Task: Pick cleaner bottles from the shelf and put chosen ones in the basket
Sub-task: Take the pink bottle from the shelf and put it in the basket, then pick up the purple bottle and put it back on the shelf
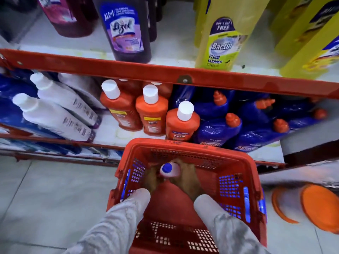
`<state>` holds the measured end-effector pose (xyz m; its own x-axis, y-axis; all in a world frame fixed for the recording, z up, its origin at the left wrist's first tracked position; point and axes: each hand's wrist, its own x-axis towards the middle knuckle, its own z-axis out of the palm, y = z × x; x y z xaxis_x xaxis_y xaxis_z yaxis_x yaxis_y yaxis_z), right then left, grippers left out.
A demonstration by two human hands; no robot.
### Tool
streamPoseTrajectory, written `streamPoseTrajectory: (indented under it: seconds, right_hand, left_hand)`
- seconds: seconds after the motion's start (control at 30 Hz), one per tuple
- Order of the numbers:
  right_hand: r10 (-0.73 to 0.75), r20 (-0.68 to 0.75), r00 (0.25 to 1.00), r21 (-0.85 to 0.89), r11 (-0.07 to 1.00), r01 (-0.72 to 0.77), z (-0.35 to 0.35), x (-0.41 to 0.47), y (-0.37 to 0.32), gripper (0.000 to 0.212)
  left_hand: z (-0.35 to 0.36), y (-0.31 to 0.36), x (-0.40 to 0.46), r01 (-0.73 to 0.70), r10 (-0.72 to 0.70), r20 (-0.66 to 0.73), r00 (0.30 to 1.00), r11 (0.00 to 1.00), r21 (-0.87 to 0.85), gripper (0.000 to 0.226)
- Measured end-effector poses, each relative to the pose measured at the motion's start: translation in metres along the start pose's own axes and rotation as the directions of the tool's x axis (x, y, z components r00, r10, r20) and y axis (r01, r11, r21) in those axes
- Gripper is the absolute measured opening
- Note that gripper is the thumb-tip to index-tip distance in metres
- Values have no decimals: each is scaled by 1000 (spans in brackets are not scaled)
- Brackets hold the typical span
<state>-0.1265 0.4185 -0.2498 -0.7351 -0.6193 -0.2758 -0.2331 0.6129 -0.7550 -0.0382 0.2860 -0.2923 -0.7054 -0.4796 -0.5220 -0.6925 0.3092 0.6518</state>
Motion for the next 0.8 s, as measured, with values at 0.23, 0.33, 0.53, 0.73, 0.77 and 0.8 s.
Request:
streamPoseTrajectory:
  seconds: [0.23,0.33,0.53,0.73,0.77,0.8]
  right_hand:
    - [31,112,993,-93,995,-20,-14,12,-18,49]
    - [-11,97,995,-233,972,34,-34,8,-39,44]
    - [-340,-222,914,-391,890,236,-91,-5,-132,29]
    - [-676,-488,552,-547,730,410,-121,4,-235,24]
    - [-701,-516,493,-565,711,419,-124,9,-249,26]
    - [-711,-541,450,-574,702,421,-126,15,-263,30]
  left_hand:
    - [-21,14,-9,-53,56,-71,996,998,42,41]
    - [-57,27,-31,-202,212,-49,976,967,157,53]
    - [-157,80,-76,-435,671,-321,668,703,563,32]
    - [-253,133,-75,-364,794,-524,309,608,706,40]
    - [-265,137,-72,-346,793,-538,287,609,713,44]
    - [-274,140,-68,-325,789,-547,279,614,720,47]
